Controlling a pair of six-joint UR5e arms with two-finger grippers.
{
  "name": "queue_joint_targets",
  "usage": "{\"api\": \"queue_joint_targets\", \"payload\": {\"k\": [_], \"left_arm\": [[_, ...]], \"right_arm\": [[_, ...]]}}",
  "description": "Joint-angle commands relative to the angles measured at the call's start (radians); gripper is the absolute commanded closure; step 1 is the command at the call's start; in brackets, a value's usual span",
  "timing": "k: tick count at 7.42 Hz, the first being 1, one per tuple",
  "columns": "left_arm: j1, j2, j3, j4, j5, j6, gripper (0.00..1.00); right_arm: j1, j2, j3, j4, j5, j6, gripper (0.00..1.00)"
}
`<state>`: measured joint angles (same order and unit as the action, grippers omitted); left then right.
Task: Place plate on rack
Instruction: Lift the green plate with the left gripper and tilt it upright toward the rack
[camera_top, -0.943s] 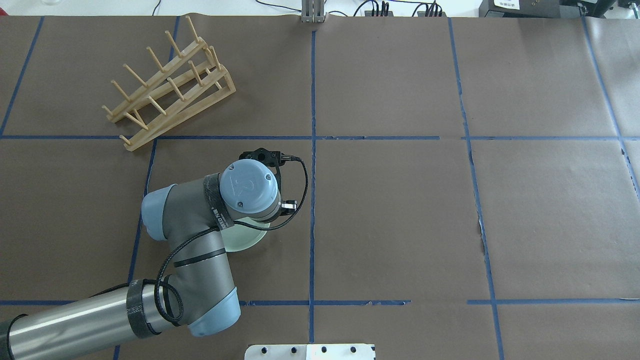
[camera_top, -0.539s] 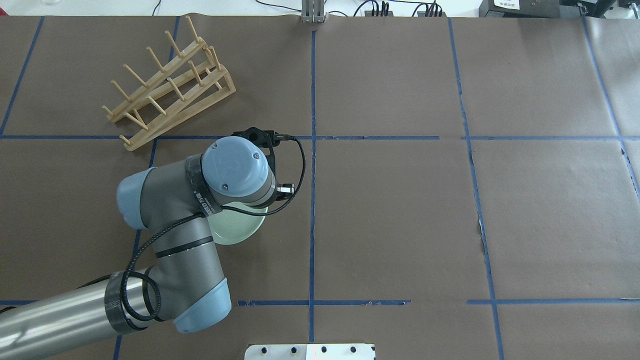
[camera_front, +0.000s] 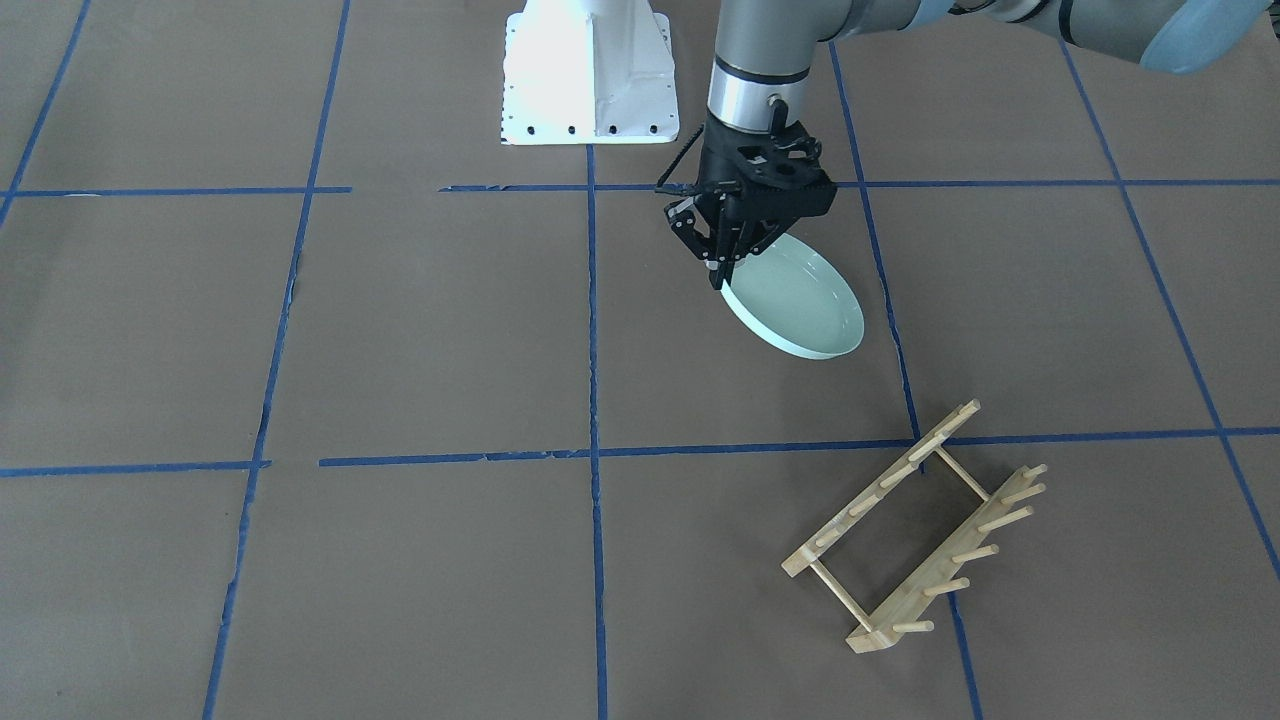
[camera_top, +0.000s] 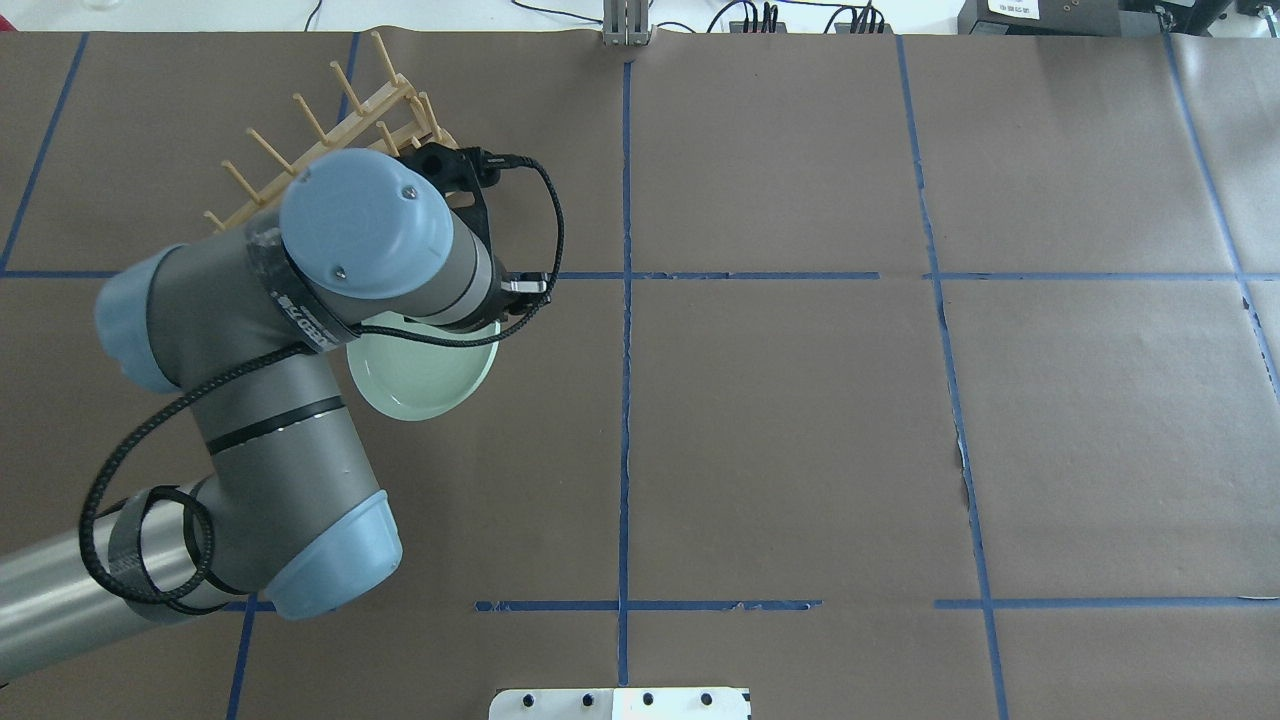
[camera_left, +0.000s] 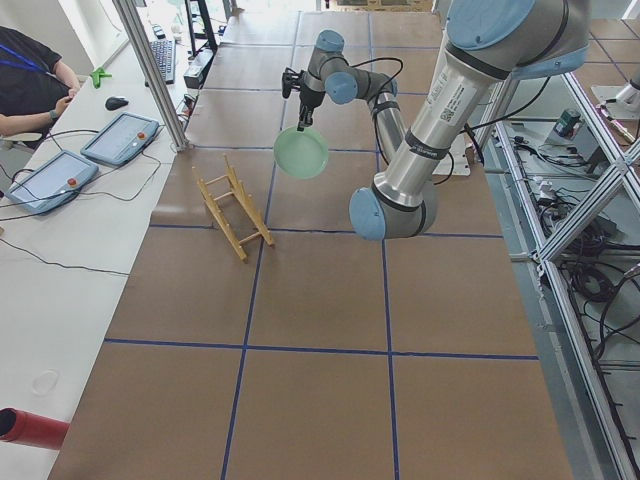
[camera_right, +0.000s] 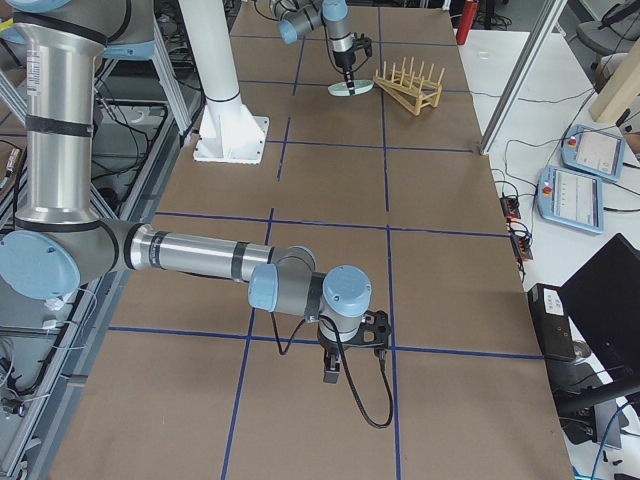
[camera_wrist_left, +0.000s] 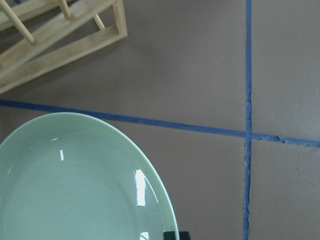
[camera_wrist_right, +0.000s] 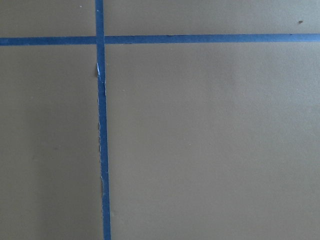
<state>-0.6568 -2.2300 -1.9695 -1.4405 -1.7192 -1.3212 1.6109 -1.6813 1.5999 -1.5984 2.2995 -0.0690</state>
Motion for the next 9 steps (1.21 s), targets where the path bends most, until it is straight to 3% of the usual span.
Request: {"api": "queue_joint_targets", "payload": {"k": [1,3,5,7,9], "left_arm": [[-0.134,0.001,-0.077,-0.012,-0.058,-0.042,1.0],[-0.216,0.035,-0.08,-0.188,-0.128,-0.109,1.0],[-0.256,0.103,-0.086,-0.442,-0.128,-0.264,1.0],[-0.276,0.243,-0.088,-0.817,-0.12,-0.413,1.0],[-0.299,0.352,0.021,-1.271,-0.119,-0.493,1.0]], "right_arm": [[0.0,0.0,0.0,0.0,0.0,0.0,0.0],[0.0,0.0,0.0,0.0,0.0,0.0,0.0],[0.0,0.0,0.0,0.0,0.0,0.0,0.0],[0.0,0.0,0.0,0.0,0.0,0.0,0.0],[0.0,0.0,0.0,0.0,0.0,0.0,0.0]]}}
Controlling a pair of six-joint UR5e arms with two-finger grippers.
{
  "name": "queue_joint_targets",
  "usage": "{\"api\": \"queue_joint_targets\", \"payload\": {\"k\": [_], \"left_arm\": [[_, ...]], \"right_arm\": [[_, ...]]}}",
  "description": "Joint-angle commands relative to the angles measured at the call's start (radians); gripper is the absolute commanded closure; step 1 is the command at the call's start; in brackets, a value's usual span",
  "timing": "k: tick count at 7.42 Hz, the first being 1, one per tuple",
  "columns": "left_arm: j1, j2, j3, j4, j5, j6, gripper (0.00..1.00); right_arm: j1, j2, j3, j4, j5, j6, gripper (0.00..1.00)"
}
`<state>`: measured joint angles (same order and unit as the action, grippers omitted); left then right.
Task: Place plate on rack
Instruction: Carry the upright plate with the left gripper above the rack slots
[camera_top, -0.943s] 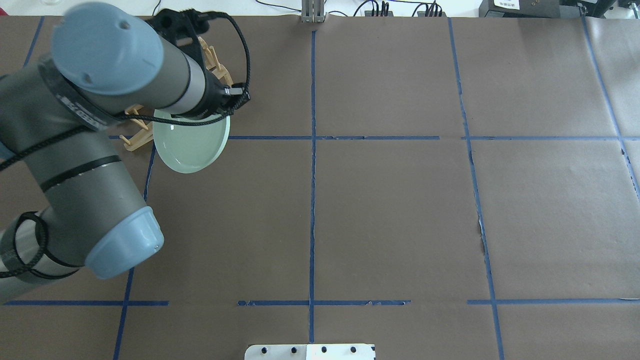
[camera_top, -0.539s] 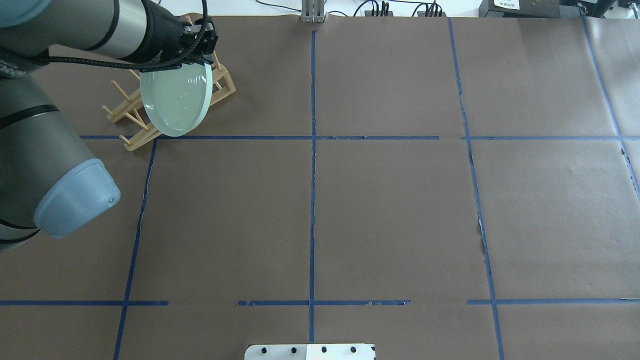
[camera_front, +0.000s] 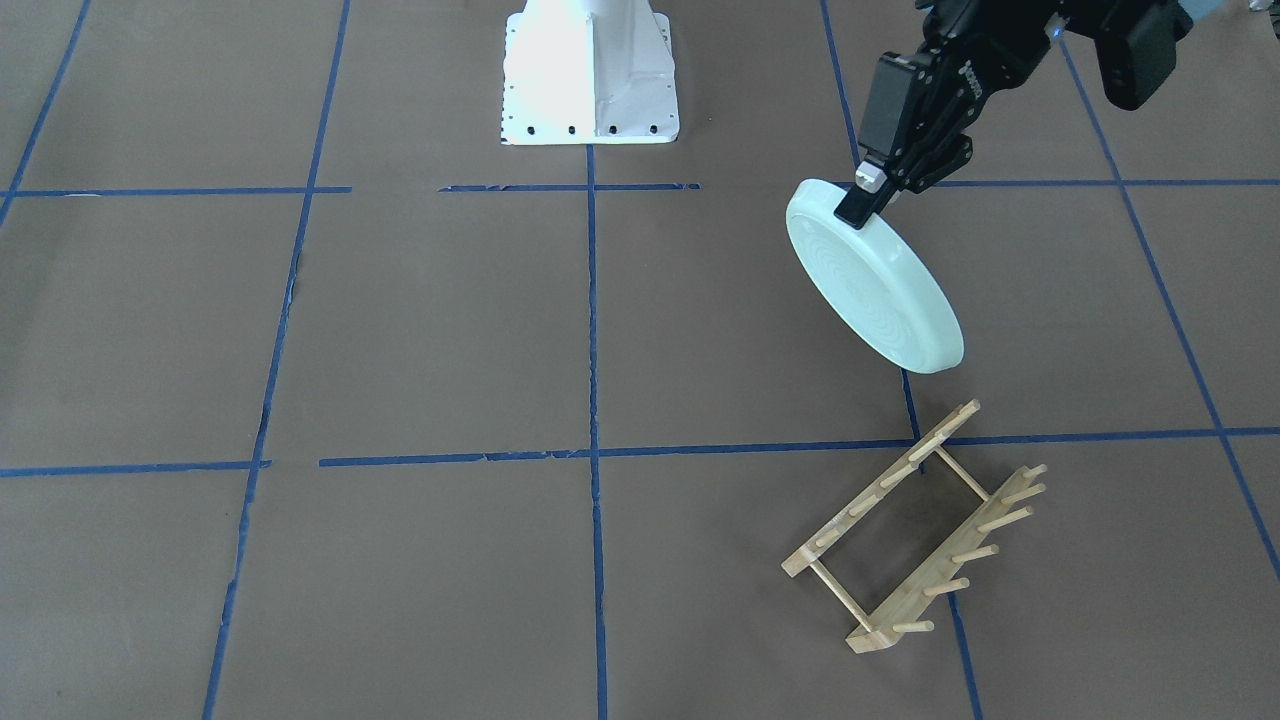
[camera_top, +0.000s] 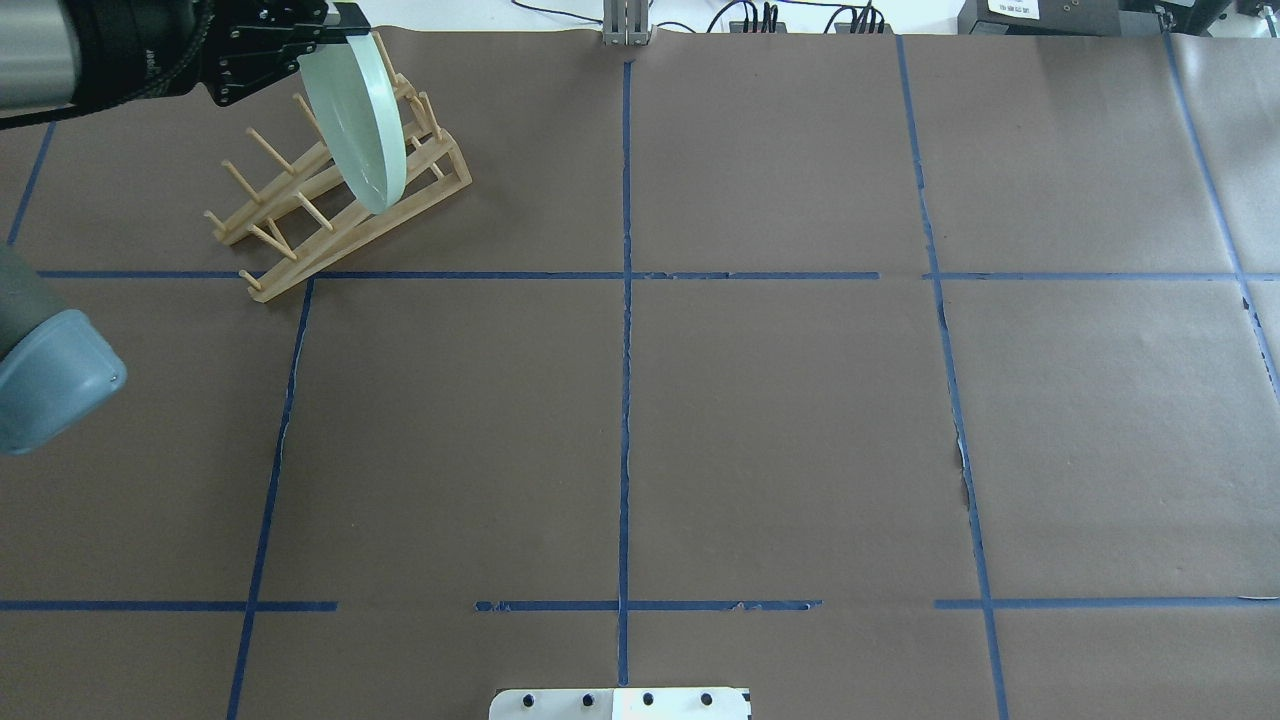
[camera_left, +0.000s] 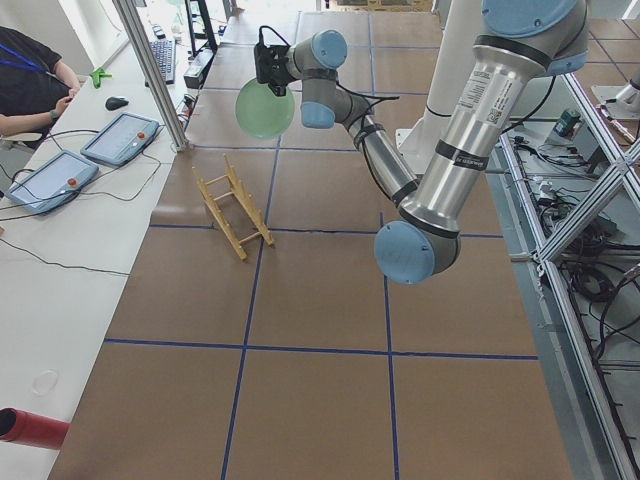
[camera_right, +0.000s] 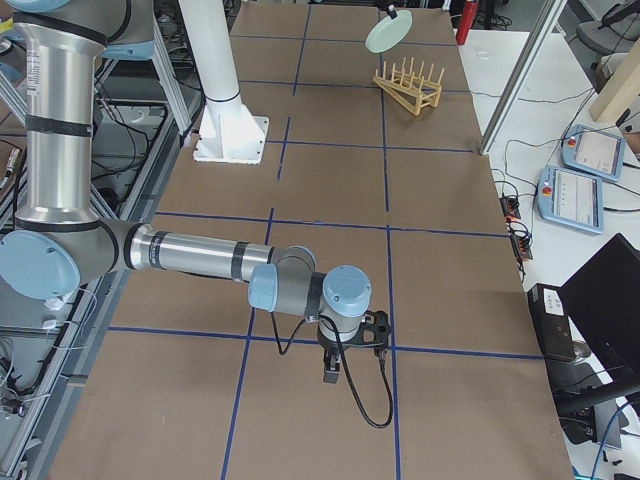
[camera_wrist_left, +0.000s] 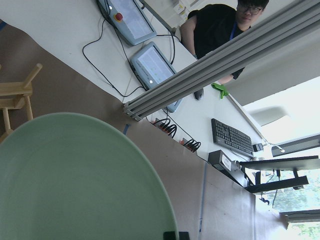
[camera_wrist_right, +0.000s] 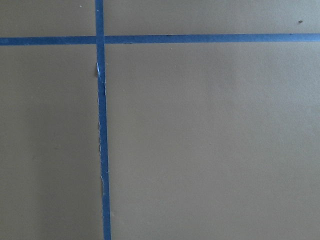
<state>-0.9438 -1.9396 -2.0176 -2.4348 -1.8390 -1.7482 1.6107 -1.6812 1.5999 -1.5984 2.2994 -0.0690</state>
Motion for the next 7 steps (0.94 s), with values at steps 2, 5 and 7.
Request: {"api": "queue_joint_targets", "payload": {"k": [2,5,7], "left_arm": [[-0.032,0.068,0.234,-0.594,0.03,-0.16,1.0],[-0.082,-0.01,0.371,-0.618,0.083,-0.218,1.0],[-0.104,-0.088,0.489,-0.616,0.09,-0.221,1.0]], "right_arm": [[0.0,0.0,0.0,0.0,0.0,0.0,0.0],[0.0,0.0,0.0,0.0,0.0,0.0,0.0],[0.0,0.0,0.0,0.0,0.0,0.0,0.0]]}}
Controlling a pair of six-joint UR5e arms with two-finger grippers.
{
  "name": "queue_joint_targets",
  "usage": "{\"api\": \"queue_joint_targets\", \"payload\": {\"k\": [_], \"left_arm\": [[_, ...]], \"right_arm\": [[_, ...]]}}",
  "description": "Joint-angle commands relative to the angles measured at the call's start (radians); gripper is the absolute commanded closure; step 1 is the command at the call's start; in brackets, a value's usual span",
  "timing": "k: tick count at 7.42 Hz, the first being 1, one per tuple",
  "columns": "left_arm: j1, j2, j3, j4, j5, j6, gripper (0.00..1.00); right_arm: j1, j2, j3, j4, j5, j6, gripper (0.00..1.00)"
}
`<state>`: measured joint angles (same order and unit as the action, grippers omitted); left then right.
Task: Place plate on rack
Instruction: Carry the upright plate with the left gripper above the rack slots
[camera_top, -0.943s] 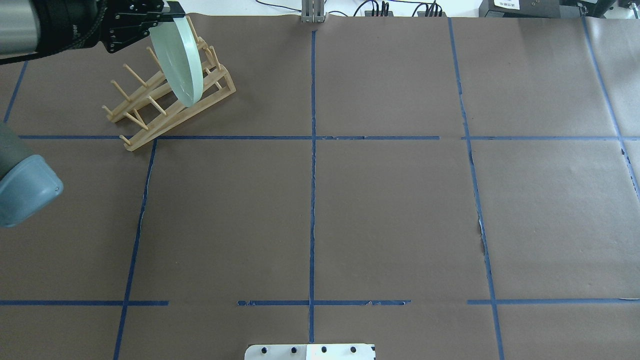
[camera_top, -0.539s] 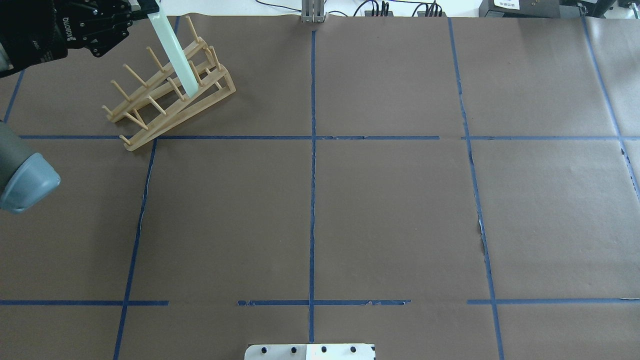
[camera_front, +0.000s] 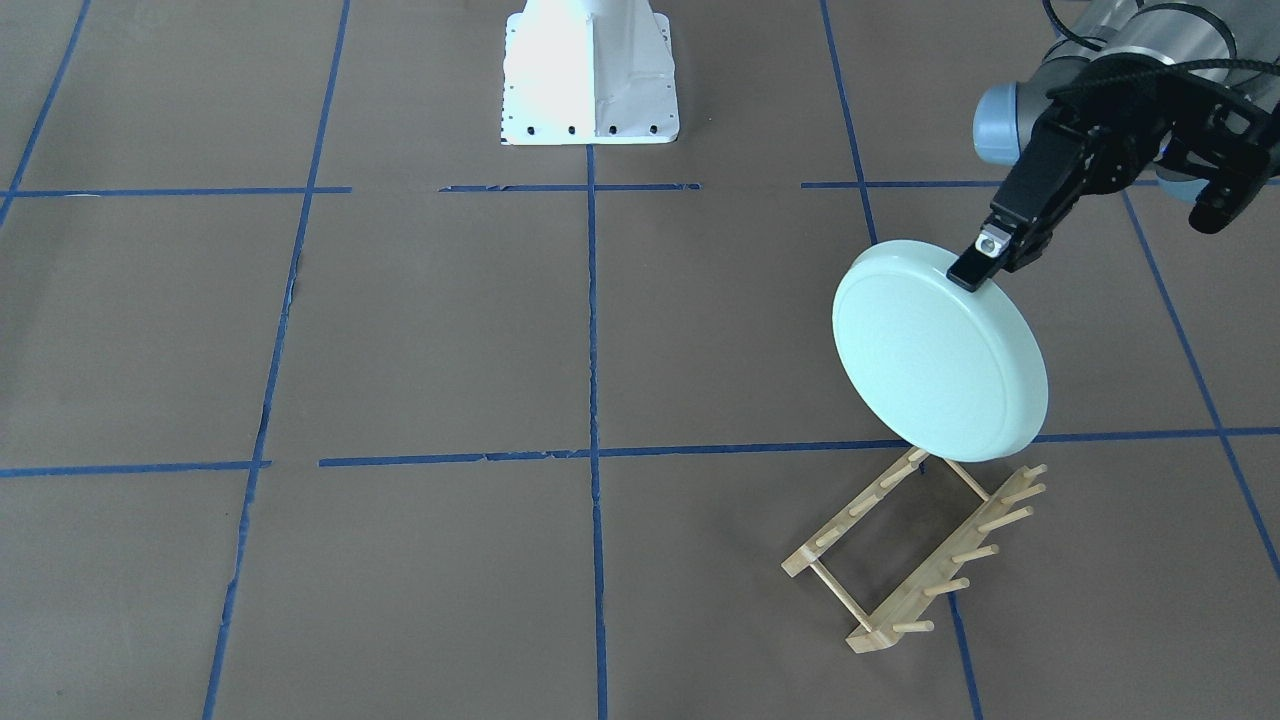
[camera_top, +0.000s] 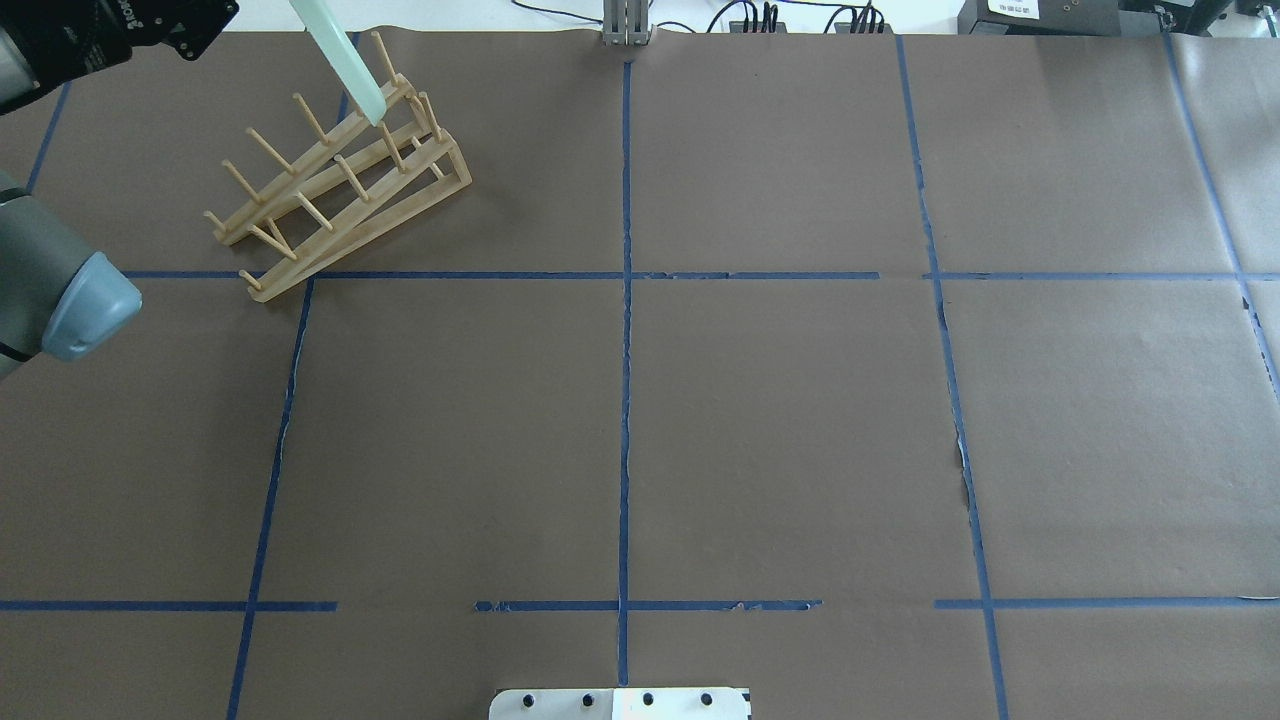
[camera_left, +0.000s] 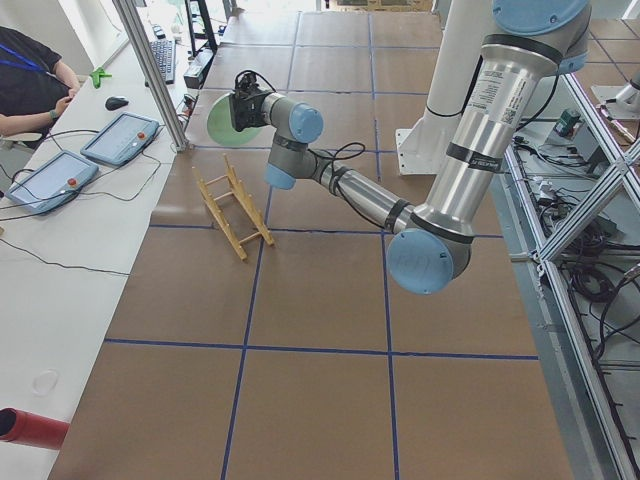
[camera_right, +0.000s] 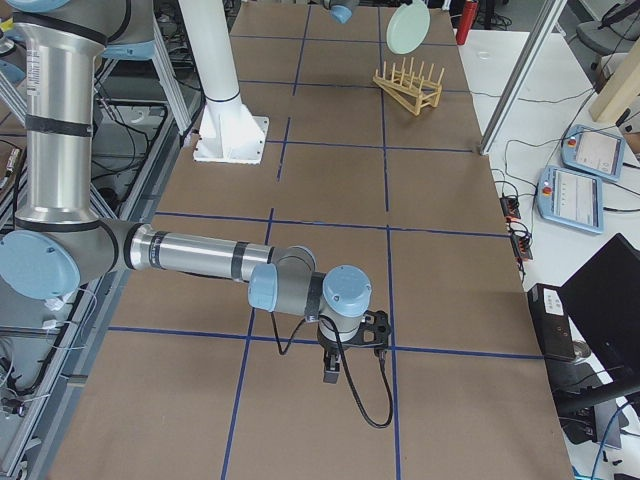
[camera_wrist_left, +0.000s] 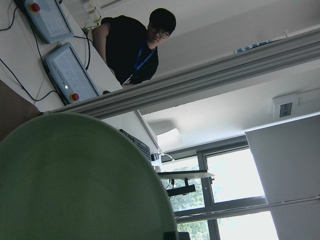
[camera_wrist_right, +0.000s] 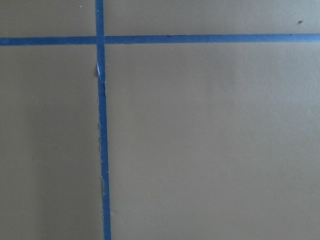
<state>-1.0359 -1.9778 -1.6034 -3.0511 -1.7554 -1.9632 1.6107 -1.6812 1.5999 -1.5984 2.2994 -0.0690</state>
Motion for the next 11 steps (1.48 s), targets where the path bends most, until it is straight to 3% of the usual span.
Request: {"api": "queue_joint_targets", "payload": {"k": [1,4,11], "left_arm": [[-0.012,-0.074,0.132,-0.003,0.026,-0.006,1.0],[-0.01,-0.125,0.241,-0.003,0.036,-0.006,1.0],[0.003,-0.148,0.321,-0.056,0.04,0.033,1.0]], "right_arm": [[0.0,0.0,0.0,0.0,0.0,0.0,0.0],[0.001,0.0,0.0,0.0,0.0,0.0,0.0],[0.0,0.0,0.0,0.0,0.0,0.0,0.0]]}}
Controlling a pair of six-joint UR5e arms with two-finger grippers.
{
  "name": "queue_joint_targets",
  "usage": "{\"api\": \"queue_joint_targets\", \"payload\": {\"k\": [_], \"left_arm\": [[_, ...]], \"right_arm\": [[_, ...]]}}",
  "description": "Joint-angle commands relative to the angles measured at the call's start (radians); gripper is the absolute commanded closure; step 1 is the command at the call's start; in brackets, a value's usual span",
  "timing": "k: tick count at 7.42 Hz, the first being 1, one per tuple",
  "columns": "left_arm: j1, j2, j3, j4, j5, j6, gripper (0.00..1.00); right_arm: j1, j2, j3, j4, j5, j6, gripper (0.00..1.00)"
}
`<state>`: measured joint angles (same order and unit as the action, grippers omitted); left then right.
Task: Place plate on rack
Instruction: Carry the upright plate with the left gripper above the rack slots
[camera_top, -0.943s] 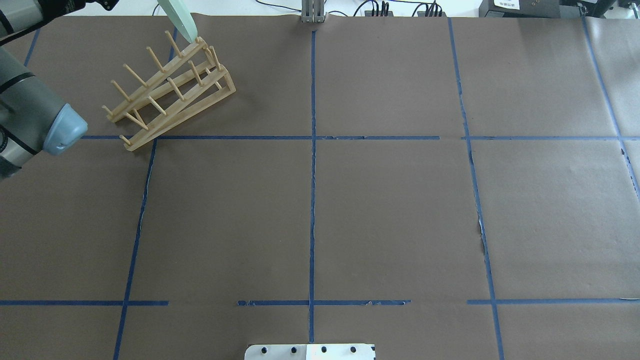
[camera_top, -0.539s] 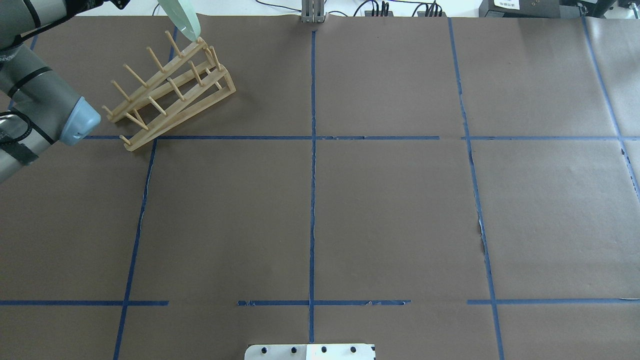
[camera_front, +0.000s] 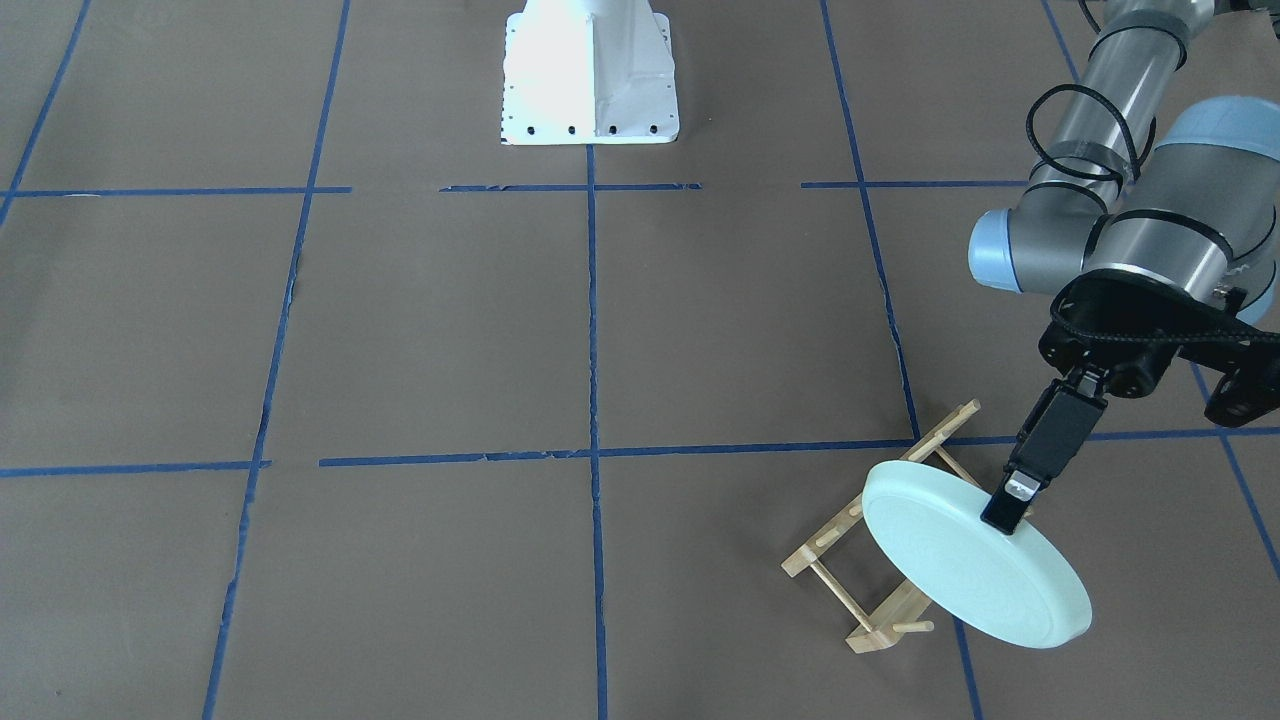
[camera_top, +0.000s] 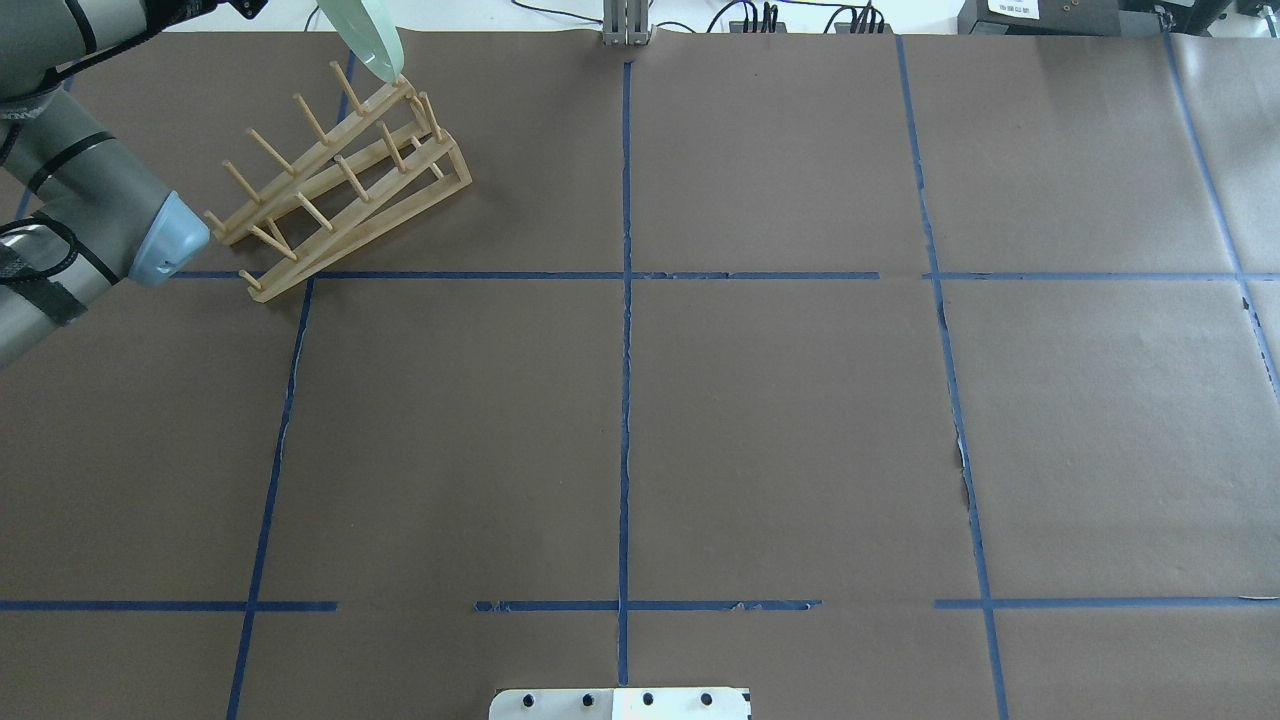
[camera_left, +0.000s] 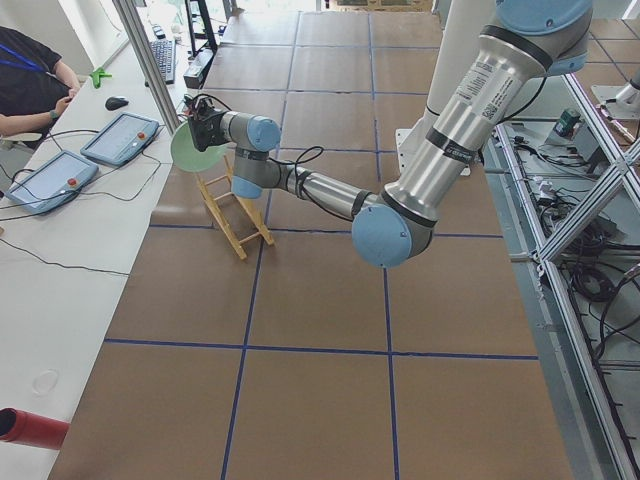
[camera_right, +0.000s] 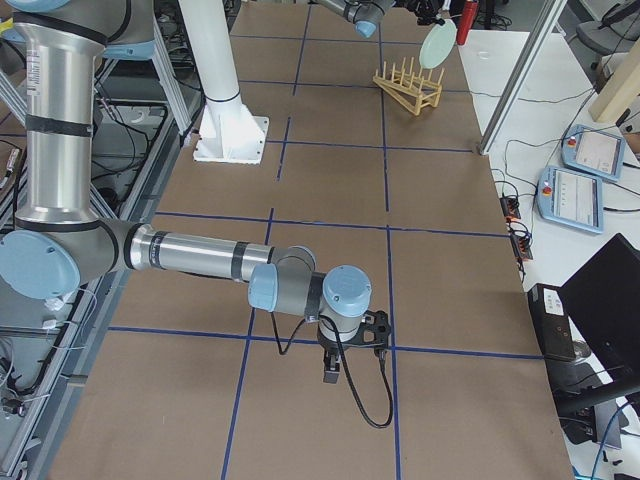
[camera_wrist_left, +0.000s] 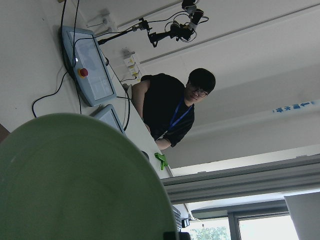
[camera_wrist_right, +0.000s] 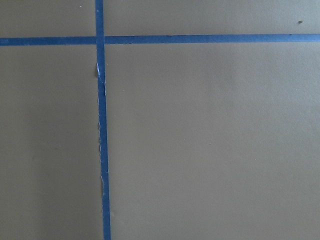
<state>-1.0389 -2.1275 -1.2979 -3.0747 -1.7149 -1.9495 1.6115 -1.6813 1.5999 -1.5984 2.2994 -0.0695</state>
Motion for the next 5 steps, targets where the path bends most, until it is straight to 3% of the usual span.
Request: {"api": "queue_joint_targets", "payload": {"k": [1,5], "left_arm": [[0.014,0.001,0.022,-0.045,0.0,0.041,1.0],[0.036,0.005,0.032,-0.047,0.0,0.072,1.0]], "right_arm": [[-0.001,0.0,0.0,0.0,0.0,0.0,0.0],[0.001,0.0,0.0,0.0,0.0,0.0,0.0]]}}
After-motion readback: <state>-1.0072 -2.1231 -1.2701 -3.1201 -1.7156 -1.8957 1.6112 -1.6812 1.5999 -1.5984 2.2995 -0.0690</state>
